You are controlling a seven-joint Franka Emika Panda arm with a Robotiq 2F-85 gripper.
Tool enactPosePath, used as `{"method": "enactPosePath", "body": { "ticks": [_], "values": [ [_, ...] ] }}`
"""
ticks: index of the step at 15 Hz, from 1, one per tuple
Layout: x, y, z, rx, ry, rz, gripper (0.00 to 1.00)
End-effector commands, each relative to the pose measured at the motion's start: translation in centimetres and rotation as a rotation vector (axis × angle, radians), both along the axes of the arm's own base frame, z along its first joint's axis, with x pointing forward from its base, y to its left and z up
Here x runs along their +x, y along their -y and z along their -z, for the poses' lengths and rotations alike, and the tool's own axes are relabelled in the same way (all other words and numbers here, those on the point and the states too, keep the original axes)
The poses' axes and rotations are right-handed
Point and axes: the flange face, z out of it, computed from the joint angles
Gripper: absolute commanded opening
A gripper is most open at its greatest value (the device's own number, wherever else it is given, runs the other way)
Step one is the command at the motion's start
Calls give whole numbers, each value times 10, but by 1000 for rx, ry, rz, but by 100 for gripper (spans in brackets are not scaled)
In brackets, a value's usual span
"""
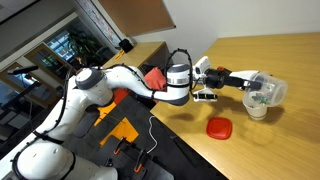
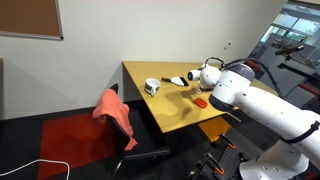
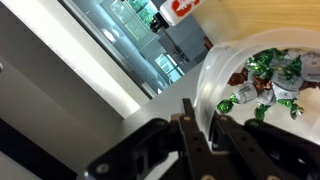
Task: Pour the contents from the clear bowl into the white bowl
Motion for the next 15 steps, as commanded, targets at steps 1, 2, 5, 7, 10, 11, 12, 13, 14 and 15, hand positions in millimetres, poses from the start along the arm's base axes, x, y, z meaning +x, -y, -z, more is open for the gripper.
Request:
{"method": "enactPosePath", "body": {
  "ticks": [1,2,5,7,10,11,12,13,14,15],
  "values": [
    [-4,-9,-5,-44,-17,-9,3],
    [-4,-10,-4,-47,-24,-12,3],
    [-4,-13,-3,-61,-43,-22,3],
    [-5,-14,-3,-73,-52,-27,3],
    [-6,-14,-2,-83,-61,-35,3],
    [-7,-14,-1,-84,-66,-36,3],
    [-7,-14,-1,-88,-73,-38,3],
    [-8,-14,0,-89,-77,-40,3],
    [-8,-14,0,-92,-82,-43,3],
    [-9,-14,2,-95,-87,-46,3]
  ]
}}
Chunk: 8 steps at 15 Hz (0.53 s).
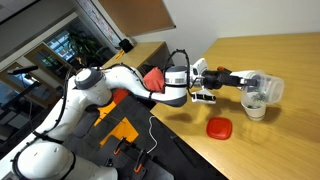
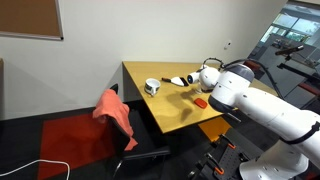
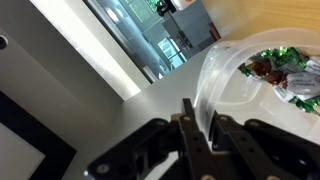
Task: Pour the contents from the clear bowl into the white bowl
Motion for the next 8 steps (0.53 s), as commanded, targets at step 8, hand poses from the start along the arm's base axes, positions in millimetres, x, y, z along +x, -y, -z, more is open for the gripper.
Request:
{"method": "enactPosePath", "body": {
  "ticks": [8],
  "values": [
    [-9,-11,10,-61,-46,-30,3]
  ]
}}
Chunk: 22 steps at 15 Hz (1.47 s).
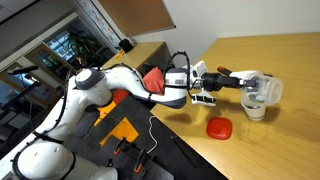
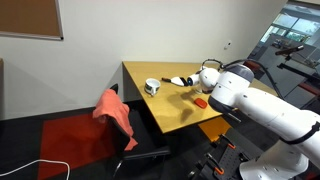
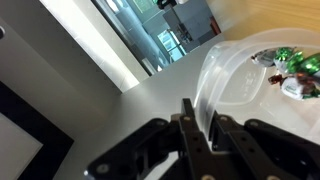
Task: Pour the contents from the clear bowl into the white bowl
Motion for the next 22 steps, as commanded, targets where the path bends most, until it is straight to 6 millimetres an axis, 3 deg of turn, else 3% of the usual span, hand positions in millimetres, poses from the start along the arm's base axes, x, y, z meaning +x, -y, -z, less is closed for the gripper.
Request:
{"method": "enactPosePath", "body": {
  "ticks": [1,22],
  "values": [
    [-5,-7,1,-43,-14,-3,3],
    [-17,-16,21,-193,-67,-20,3]
  ]
}}
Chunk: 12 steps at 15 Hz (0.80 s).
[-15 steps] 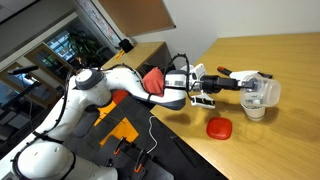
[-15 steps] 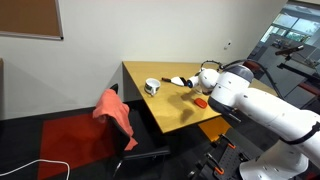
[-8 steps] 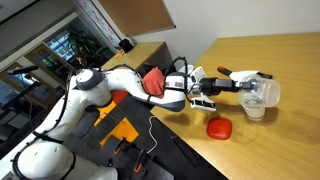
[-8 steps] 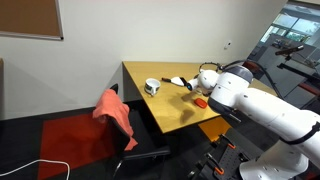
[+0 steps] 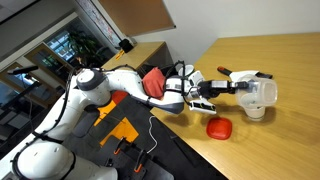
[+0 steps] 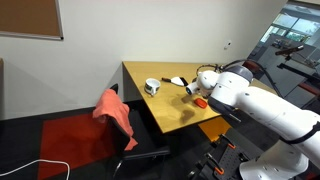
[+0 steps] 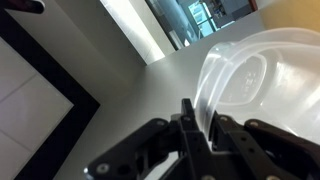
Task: Pour the contents from the clear bowl into the white bowl
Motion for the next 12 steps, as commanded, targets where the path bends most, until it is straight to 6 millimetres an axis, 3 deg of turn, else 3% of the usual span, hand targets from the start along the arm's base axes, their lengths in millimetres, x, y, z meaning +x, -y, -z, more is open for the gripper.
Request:
{"method": "enactPosePath", "body": {
  "ticks": [1,8,12],
  "values": [
    [0,-2,-15,12,32,2,3],
    [-6,-5,-69,139,134,-47,3],
    [-14,-18,-99,251,213,-82,3]
  ]
}}
